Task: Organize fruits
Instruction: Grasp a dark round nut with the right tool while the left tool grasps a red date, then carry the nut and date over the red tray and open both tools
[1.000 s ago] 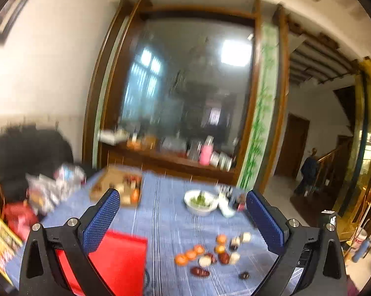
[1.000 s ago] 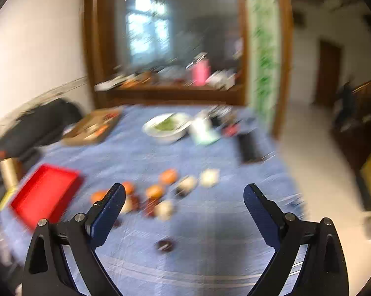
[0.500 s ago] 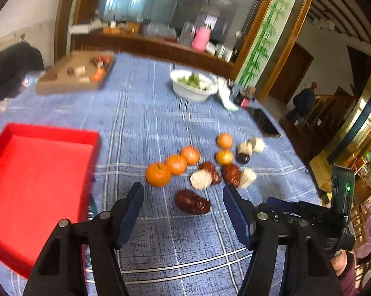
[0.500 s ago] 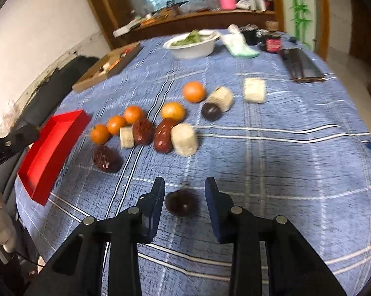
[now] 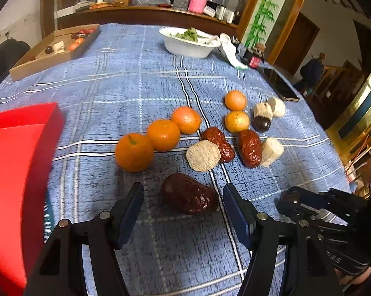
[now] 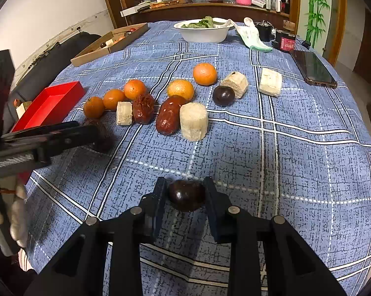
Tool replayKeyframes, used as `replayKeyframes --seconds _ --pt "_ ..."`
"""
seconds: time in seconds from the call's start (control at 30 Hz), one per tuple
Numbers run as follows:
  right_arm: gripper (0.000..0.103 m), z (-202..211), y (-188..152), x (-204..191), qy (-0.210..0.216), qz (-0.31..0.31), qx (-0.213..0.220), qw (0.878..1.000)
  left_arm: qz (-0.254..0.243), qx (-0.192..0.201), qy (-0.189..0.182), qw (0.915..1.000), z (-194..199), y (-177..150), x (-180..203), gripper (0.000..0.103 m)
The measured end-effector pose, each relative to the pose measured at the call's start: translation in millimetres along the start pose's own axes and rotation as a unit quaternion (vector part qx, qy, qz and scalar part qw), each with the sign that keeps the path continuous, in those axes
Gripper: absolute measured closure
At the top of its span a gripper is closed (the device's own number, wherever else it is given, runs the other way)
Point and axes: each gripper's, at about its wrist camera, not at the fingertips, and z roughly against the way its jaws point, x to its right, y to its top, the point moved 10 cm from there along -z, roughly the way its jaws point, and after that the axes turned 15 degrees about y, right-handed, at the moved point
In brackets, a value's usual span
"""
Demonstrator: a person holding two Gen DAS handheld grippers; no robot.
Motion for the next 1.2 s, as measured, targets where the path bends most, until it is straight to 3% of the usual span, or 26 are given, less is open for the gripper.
replayKeyframes --seconds 0.07,0.1,0.13,0.33,0.53,0.73,0.93,1.03,1.2 --pt "0.074 1.0 -1.1 0.1 0.0 -0.001 -0.002 1.0 -0.005 0.001 0.006 1.0 -4.9 -1.0 2.8 0.034" --pt "0.074 1.3 -1.4 0.1 -0.001 -0.001 -0.002 1.0 -0.011 0.01 0.013 0.9998 -4.4 -0.7 4.1 0.048" --pt "0.074 1.9 -2.8 -0.4 -0.004 0.001 -0.002 1.0 -0.018 0.014 0.018 0.9996 -4.3 -1.7 5.3 0.05" --pt "0.079 9.4 -6.3 -7.1 0.001 0.001 0.011 1.0 0.012 0.037 -0.013 0.9992 22.4 0.3 -8.7 0.05" --pt "0.079 30.2 13.5 -49.9 0.038 0.021 0.043 0.998 0.076 0.094 -0.025 0.9923 81.7 18.7 -68.3 0.05" --pt "0.079 22.8 45.1 -137.0 0.127 0.066 0.04 0.989 0.14 0.134 0.048 0.9798 112.7 21.3 -168.6 0.049" --pt "0.079 -25.2 70.8 -234.5 0.21 0.104 0.001 0.972 0.21 0.118 0.136 0.961 100.2 -7.2 -273.4 0.049" --pt "0.079 -62.0 77.5 -283.6 0.228 0.132 -0.03 0.964 0.225 0.104 0.172 0.9534 90.9 -20.8 -308.4 0.049" --pt "0.079 -128.8 63.6 -321.6 0.205 0.164 -0.079 0.962 0.236 0.083 0.179 0.9514 71.7 -33.9 -332.7 0.049"
